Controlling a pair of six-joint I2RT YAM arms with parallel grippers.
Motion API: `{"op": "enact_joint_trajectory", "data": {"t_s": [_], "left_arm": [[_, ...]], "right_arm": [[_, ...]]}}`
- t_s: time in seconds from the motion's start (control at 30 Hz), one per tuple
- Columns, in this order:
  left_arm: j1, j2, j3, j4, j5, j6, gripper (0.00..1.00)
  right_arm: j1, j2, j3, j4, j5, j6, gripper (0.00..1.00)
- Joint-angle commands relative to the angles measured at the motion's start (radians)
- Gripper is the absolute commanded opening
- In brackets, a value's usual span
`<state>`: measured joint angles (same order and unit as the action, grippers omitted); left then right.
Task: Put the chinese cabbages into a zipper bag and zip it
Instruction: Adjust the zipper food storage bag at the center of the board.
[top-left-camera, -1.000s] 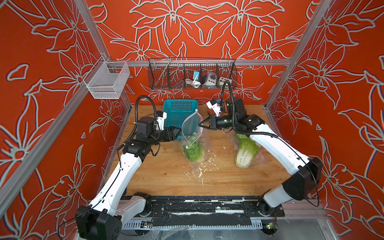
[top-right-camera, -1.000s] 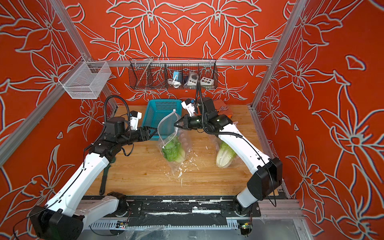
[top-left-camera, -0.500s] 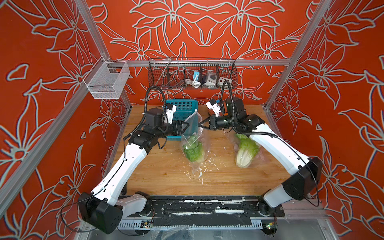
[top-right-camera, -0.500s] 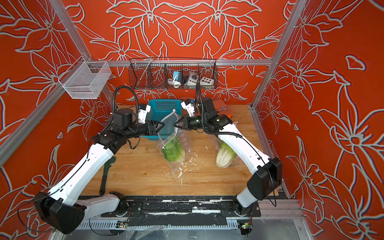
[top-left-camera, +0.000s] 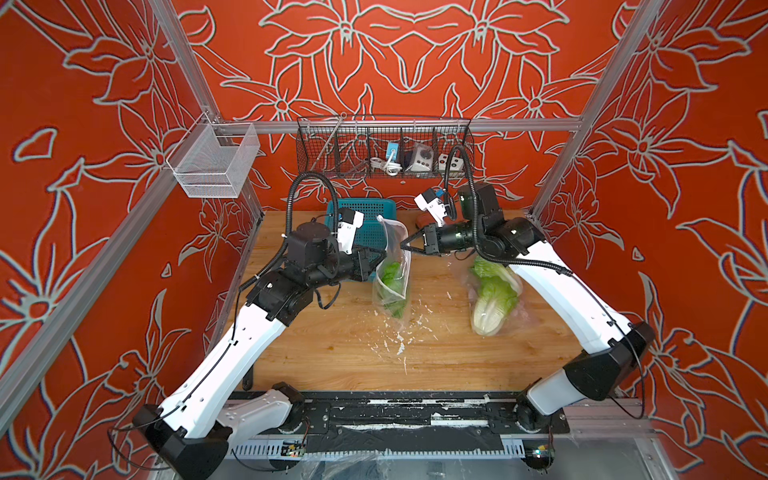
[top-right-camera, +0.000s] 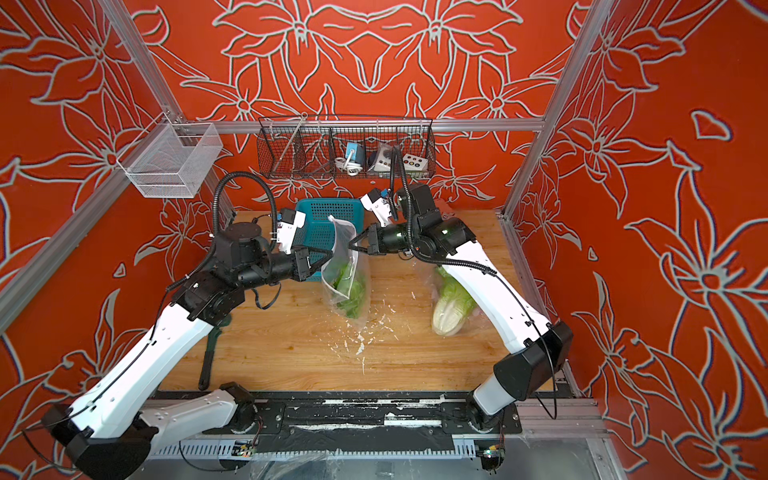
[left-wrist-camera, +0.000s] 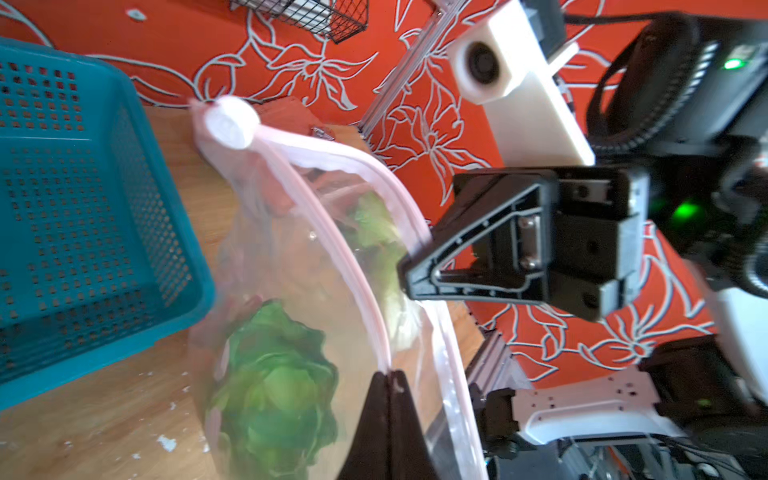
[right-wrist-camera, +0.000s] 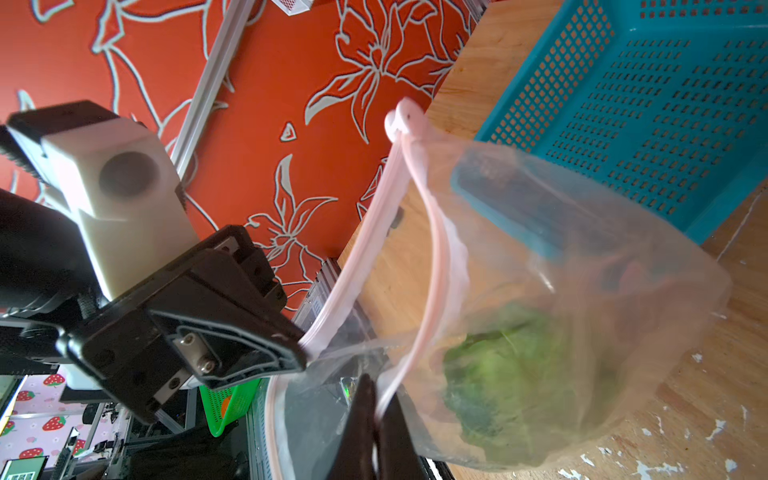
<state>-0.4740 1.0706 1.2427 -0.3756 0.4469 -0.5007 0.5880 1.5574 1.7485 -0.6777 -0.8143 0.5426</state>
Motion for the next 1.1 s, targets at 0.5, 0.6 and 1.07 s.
{"op": "enact_joint_trajectory", "data": {"t_s": [0.5, 0.6, 1.07], "left_arm": [[0.024, 0.21, -0.055, 0.433, -0.129, -0.238, 0.0], [0.026, 0.238, -0.054, 0.468, -0.121, -0.262, 0.0], [0.021, 0.304, -0.028, 0.514, -0.094, -0.32, 0.0]], "right_arm": [[-0.024, -0.042, 0.031, -0.194, 0.261, -0.201, 0.46], [-0.022, -0.153, -0.13, -0.109, 0.294, -0.142, 0.56], [0.217, -0.286, -0.402, 0.186, 0.75, -0.031, 0.63]]}}
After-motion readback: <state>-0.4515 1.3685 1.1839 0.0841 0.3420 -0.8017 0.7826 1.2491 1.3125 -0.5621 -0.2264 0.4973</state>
